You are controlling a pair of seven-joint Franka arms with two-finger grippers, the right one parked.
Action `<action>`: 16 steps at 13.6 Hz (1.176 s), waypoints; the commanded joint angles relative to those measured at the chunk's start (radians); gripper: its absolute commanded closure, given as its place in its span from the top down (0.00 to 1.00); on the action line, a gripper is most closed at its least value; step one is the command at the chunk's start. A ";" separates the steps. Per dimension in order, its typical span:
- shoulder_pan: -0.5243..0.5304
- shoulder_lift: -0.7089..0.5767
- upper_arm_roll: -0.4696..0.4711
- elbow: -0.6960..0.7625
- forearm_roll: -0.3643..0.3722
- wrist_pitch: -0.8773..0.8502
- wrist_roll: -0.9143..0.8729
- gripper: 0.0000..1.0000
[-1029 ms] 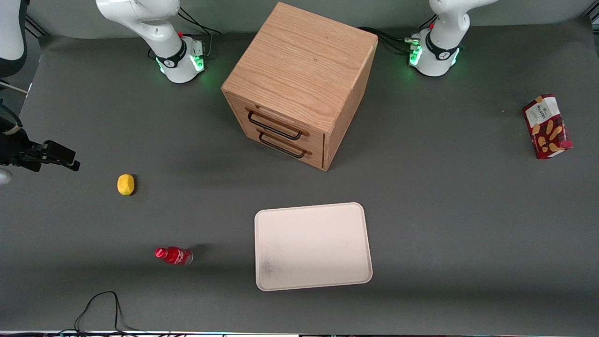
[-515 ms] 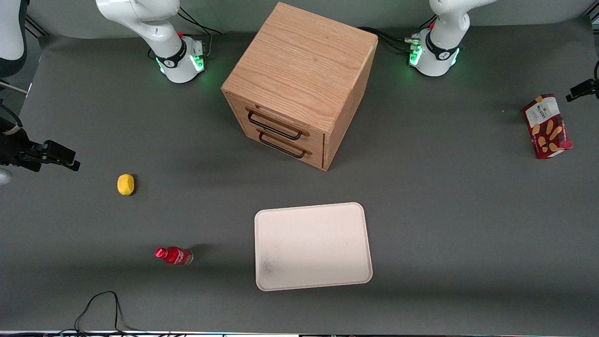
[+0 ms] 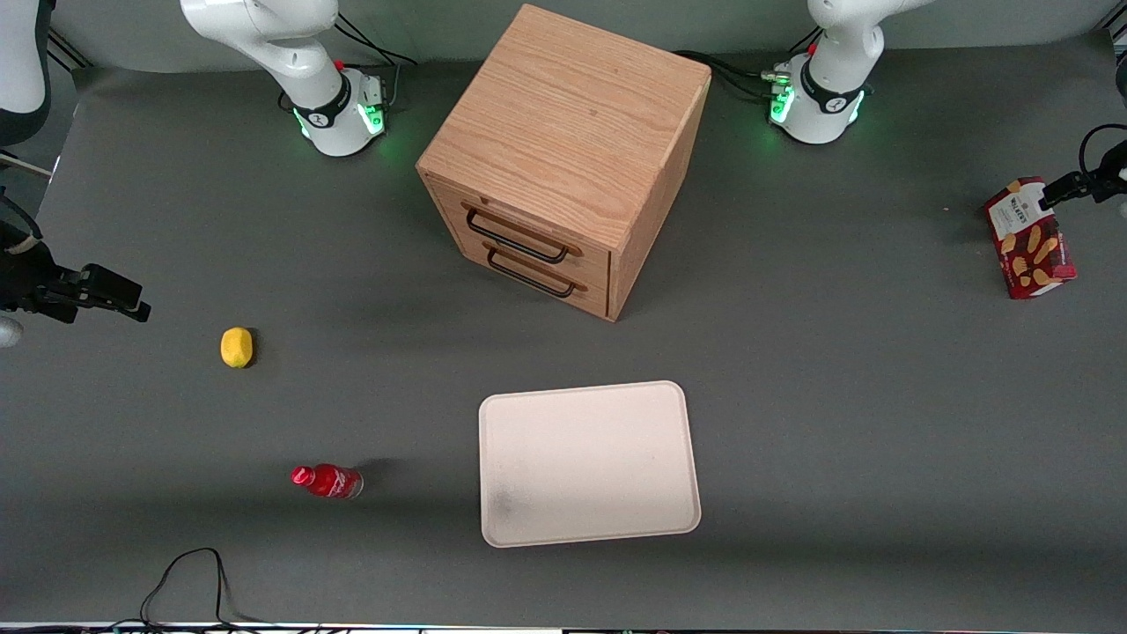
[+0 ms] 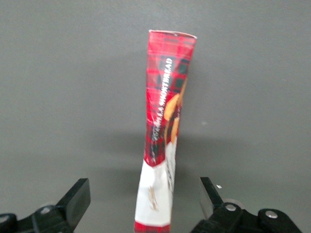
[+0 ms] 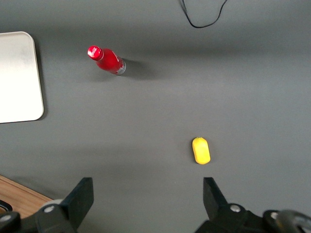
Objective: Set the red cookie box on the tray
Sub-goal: 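Close the left gripper on the end of the red shortbread box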
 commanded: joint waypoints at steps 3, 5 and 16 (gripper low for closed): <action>0.002 0.094 -0.010 0.000 -0.005 0.101 -0.022 1.00; -0.006 0.117 -0.012 0.000 -0.045 0.102 -0.022 1.00; -0.037 0.154 -0.012 0.000 -0.108 0.116 -0.013 0.00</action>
